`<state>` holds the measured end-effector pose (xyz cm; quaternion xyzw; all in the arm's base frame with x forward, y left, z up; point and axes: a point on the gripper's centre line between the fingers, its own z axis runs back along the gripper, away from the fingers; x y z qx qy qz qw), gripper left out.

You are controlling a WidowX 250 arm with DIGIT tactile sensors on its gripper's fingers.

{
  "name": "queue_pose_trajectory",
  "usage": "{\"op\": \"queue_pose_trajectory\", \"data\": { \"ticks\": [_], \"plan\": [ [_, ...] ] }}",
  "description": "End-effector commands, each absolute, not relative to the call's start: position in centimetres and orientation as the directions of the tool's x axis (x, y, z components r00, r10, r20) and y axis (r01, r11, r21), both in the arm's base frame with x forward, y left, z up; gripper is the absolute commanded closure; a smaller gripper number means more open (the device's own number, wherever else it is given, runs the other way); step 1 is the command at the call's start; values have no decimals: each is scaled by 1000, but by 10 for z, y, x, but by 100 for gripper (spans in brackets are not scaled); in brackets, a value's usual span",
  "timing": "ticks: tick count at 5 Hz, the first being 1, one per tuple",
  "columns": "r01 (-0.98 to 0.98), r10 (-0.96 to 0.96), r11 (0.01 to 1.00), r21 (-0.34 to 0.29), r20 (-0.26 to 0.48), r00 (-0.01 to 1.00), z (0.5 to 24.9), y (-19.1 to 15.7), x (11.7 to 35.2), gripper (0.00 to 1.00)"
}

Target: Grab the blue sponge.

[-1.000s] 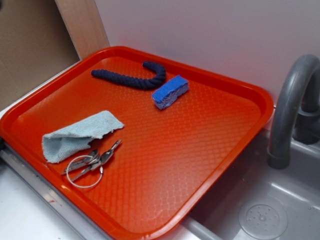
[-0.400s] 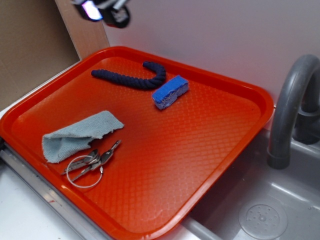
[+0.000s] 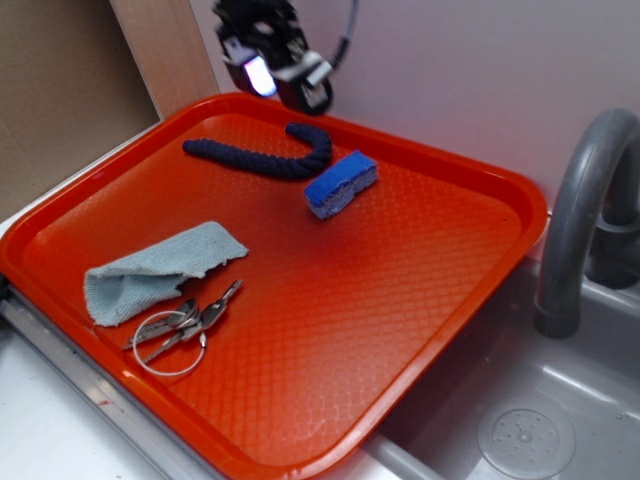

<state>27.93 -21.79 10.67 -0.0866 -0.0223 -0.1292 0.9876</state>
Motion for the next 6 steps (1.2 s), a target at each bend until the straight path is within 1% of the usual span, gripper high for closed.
{"op": "queue_pose_trajectory", "data": {
  "ticks": [1, 2, 3, 4, 5, 6],
  "plan": [
    [226, -225, 951, -211, 28, 974, 95, -244, 281, 0],
    [211, -219, 961, -179, -31, 975, 82, -246, 278, 0],
    [210, -222, 966, -151, -62, 973, 71, -242, 275, 0],
    [220, -231, 969, -109, -100, 968, 63, -239, 280, 0],
    [209, -222, 971, -117, -113, 968, 56, -236, 282, 0],
    [217, -232, 968, -129, -115, 966, 50, -237, 285, 100]
  ]
}}
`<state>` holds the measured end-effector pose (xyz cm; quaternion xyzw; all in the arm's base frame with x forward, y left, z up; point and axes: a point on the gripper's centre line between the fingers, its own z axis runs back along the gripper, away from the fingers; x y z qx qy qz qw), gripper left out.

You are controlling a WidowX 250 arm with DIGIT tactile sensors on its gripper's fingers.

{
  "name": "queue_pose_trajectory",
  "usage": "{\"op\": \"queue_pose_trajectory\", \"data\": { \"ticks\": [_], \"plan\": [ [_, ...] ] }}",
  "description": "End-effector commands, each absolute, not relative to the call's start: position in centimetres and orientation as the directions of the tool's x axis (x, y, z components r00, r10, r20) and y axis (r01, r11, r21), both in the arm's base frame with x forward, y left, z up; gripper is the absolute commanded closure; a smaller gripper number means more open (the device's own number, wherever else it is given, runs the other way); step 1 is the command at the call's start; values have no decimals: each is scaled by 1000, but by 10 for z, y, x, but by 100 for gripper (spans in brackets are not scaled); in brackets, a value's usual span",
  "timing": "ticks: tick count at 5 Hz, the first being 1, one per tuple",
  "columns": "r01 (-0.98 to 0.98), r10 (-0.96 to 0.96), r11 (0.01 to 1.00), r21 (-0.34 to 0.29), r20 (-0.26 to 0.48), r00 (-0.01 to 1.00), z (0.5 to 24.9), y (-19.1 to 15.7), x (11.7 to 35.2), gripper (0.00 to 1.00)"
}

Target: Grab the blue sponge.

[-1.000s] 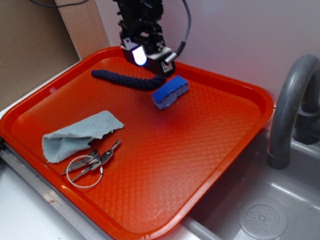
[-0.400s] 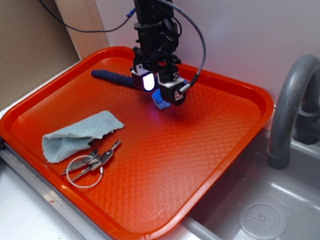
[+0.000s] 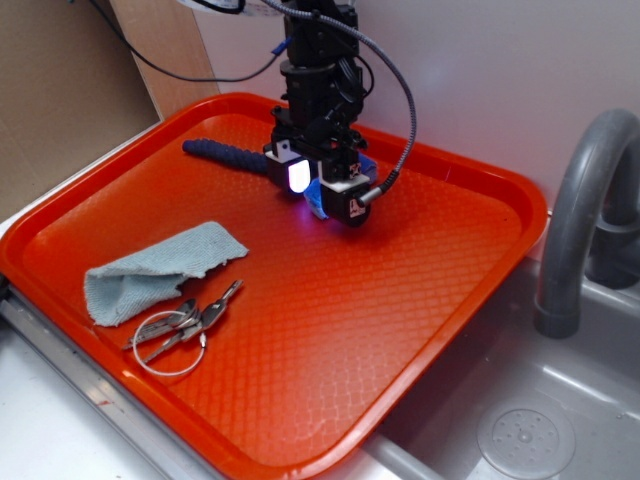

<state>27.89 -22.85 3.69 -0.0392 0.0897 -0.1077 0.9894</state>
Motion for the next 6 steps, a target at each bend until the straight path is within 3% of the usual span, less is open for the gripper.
{"op": "queue_pose_trajectory", "data": {
  "ticks": [1, 2, 3, 4, 5, 6],
  "plan": [
    [232, -244, 966, -117, -99, 965, 53, -242, 284, 100],
    [256, -265, 962, -98, -95, 959, 61, -252, 279, 100],
    [493, -486, 839, -230, 91, 869, 113, -255, 259, 100],
    [711, -672, 662, -238, 233, 703, 162, -232, 235, 100],
    [716, -653, 655, -239, 297, 697, 199, -201, 212, 100],
    [663, -600, 722, -199, 297, 743, 212, -170, 187, 100]
  ]
}}
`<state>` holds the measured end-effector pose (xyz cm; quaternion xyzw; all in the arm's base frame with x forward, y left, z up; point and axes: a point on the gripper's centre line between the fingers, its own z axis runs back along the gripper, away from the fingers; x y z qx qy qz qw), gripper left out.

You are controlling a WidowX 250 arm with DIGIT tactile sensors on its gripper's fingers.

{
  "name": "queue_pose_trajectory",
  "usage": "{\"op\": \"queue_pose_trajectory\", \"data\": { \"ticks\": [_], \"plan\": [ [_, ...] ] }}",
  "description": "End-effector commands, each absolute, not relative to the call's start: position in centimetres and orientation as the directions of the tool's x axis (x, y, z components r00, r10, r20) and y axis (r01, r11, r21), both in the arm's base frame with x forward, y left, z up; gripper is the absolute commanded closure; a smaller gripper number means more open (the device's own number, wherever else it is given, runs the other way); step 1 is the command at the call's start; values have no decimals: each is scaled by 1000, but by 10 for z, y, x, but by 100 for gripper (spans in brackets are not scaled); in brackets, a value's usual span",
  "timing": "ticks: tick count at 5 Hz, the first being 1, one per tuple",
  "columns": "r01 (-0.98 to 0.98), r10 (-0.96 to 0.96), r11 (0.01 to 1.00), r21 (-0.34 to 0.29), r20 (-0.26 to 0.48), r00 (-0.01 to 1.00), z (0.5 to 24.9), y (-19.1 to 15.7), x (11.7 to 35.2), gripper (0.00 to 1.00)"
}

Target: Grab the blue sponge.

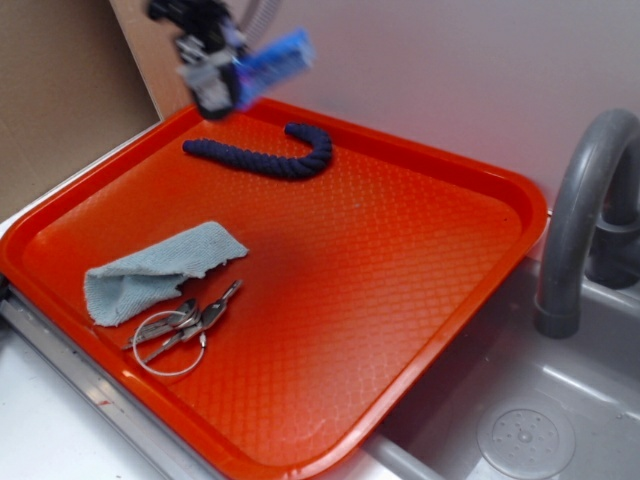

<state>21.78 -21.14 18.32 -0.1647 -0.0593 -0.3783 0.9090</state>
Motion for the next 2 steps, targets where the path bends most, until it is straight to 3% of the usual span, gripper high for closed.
{"op": "queue_pose_trajectory", "data": {
  "ticks": [1, 2],
  "plan": [
    [544, -487, 818, -189, 277, 828, 224, -154, 167, 100],
    [437, -404, 891, -126, 219, 888, 232, -144, 161, 100]
  ]
}}
